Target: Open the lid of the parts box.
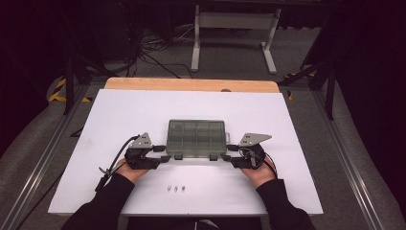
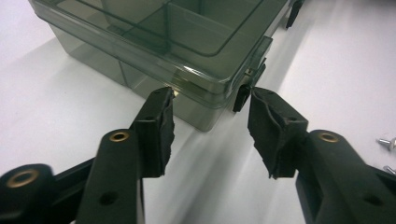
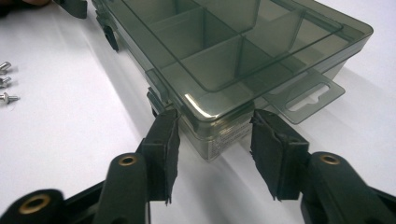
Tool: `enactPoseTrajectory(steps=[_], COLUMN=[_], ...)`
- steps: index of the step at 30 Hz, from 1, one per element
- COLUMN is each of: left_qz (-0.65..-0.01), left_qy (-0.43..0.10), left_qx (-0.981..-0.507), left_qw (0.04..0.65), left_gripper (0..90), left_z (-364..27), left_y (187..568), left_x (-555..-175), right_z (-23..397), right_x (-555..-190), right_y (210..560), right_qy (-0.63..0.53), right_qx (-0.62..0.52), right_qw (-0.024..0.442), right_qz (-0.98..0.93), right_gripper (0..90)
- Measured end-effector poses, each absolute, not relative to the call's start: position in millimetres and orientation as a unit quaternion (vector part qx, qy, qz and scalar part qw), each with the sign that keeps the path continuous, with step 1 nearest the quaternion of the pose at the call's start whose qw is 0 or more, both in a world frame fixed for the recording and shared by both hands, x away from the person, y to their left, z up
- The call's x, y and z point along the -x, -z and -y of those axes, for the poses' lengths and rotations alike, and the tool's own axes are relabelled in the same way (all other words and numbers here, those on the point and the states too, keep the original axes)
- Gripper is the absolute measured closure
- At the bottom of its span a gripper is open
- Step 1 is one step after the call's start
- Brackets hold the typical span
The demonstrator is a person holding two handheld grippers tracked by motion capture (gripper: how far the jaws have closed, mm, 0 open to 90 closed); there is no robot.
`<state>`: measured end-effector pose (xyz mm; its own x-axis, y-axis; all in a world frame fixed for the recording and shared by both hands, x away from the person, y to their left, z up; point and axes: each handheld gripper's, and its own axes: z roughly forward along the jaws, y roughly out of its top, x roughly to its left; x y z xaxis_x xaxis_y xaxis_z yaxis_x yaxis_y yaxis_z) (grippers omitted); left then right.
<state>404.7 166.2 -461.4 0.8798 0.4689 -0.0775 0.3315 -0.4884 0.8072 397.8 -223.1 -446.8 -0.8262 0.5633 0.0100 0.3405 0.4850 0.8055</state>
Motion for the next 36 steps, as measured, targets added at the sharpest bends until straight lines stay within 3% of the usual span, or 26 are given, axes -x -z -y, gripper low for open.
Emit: enactPoseTrajectory(steps=[14,36], left_qz=[-0.238,-0.247], left_qy=[-0.090,-0.109], left_qx=[-0.858,-0.860], left_qw=[0.446,0.433], left_gripper=[64.0,65.9], left_z=[-167.1,-163.3], left_y=[459.9,458.0], left_x=[-403.3,-398.6], right_z=[223.0,222.0], right_x=[-397.5,-396.2], right_y=[447.9,447.7], right_qy=[-0.427,-0.424], right_qx=[-0.266,-0.269], right_qw=[0.126,0.133], right_qz=[-0.855,-0.855], right_gripper=[57.6,58.4])
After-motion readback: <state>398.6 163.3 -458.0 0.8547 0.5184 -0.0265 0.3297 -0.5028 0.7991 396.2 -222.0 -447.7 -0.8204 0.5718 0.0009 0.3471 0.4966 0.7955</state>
